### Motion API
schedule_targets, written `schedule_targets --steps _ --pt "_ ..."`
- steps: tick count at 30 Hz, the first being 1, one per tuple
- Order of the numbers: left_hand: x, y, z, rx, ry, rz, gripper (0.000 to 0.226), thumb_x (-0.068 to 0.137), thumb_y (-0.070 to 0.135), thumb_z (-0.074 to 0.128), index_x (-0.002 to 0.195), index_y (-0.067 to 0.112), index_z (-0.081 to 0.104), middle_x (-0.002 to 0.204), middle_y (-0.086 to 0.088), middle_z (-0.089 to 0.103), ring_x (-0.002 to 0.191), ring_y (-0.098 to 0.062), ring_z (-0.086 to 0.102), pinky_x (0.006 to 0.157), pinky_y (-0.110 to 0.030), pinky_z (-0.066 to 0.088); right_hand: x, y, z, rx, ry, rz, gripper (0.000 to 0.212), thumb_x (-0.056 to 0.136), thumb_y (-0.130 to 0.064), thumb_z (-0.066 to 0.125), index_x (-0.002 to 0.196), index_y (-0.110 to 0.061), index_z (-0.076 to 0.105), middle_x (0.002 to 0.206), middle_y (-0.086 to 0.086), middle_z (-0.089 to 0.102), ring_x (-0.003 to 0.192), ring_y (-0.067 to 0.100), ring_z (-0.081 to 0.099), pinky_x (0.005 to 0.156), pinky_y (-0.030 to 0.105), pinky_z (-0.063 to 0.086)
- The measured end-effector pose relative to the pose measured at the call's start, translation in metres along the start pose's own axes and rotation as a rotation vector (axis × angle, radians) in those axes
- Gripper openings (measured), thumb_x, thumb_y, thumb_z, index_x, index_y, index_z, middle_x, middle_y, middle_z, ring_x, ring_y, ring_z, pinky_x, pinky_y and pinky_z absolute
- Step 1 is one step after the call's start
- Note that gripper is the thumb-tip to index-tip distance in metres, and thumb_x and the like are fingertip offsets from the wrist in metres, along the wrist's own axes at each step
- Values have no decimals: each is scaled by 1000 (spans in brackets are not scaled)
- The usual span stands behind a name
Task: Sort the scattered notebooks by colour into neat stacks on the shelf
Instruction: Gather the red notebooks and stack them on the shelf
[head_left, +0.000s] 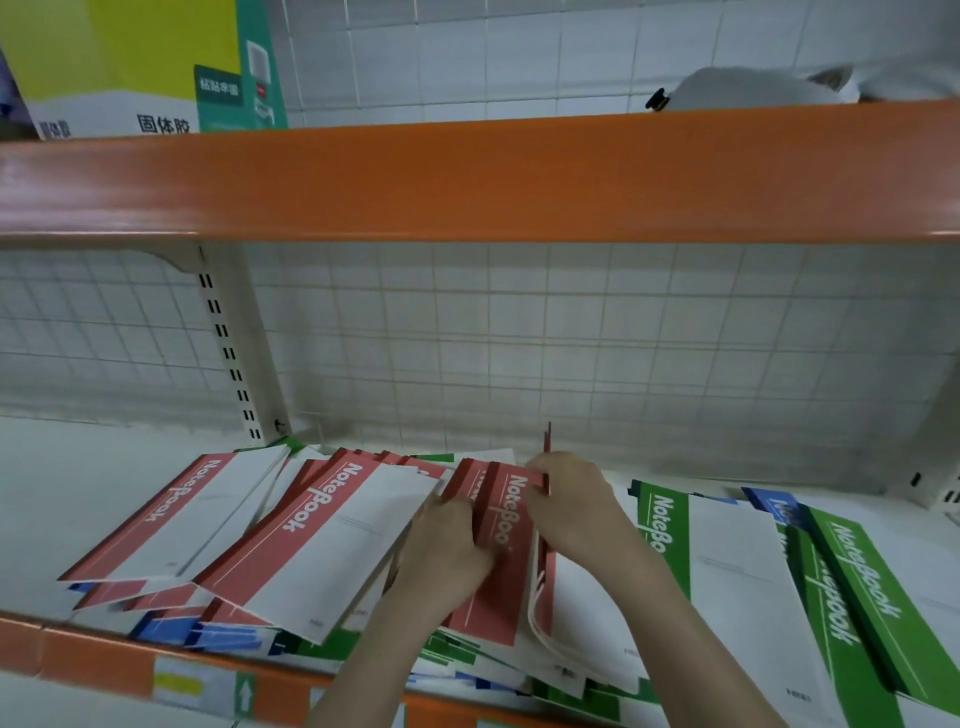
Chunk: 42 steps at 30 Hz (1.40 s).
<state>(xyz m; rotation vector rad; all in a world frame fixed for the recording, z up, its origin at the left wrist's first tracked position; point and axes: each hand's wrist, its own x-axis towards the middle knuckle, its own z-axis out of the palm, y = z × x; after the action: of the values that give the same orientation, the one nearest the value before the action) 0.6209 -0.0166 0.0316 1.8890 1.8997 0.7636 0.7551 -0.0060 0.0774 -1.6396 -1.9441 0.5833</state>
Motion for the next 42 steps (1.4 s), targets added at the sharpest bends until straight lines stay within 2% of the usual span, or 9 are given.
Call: schedule_targets --steps 3,6,11,16,21,29,37,40,42 --pt "2 2 -4 -160 65 7 27 83 18 68 109 20 62 89 19 55 76 4 52 55 -3 36 2 -5 7 -11 -25 17 13 87 -10 46 90 -7 59 93 8 58 92 29 58 71 29 44" --pt "4 0 -10 -188 106 47 31 85 7 62 114 18 67 106 5 66 77 2 51 59 3 36 2 -6 10 8 -2 20 10 85 -8 45 77 -6 50 83 10 57 80 31 58 65 32 47" --pt "3 -6 -15 -545 -38 -105 40 90 -6 47 122 13 63 112 -5 68 93 -12 64 73 -9 46 1 -7 8 12 38 -5 30 90 -9 47 117 -1 59 118 14 60 108 31 57 90 35 46" --pt "1 -8 -16 -948 -131 -204 36 93 -4 47 120 12 63 107 -13 70 95 -24 69 80 -31 56 4 -1 13 -25 78 -48 19 89 -19 50 89 -6 63 90 7 64 89 28 61 67 30 42" --pt "-1 -11 -13 -961 -157 -153 42 91 -9 43 109 19 69 100 -7 73 92 -18 71 71 -24 56 3 -3 22 -127 71 -39 46 77 -62 60 84 -17 60 79 -4 60 77 16 58 62 27 40" --pt "-2 -13 -6 -1006 -180 -100 38 93 1 48 104 29 70 94 -11 74 87 -27 72 66 -26 57 2 3 16 -79 69 1 26 85 -27 52 68 -15 38 68 -1 48 66 21 48 52 27 30" --pt "0 -11 -9 -978 -133 -161 21 93 10 54 97 22 72 84 -1 75 75 -17 72 56 -19 53 2 -9 6 115 78 -48 20 91 -15 45 72 -13 40 65 1 46 55 16 43 49 25 33" --pt "2 -10 -8 -961 -157 -217 23 94 26 55 86 21 76 85 -3 75 78 -17 72 66 -25 53 3 -20 14 102 30 -54 6 91 -15 44 97 -14 43 68 1 50 54 12 46 52 26 43" --pt "1 -9 -8 -996 -152 -286 25 90 43 57 92 26 74 96 -3 74 90 -20 70 82 -34 53 3 -21 21 84 16 -63 31 92 -15 42 123 -13 39 76 1 54 61 15 52 60 30 47"
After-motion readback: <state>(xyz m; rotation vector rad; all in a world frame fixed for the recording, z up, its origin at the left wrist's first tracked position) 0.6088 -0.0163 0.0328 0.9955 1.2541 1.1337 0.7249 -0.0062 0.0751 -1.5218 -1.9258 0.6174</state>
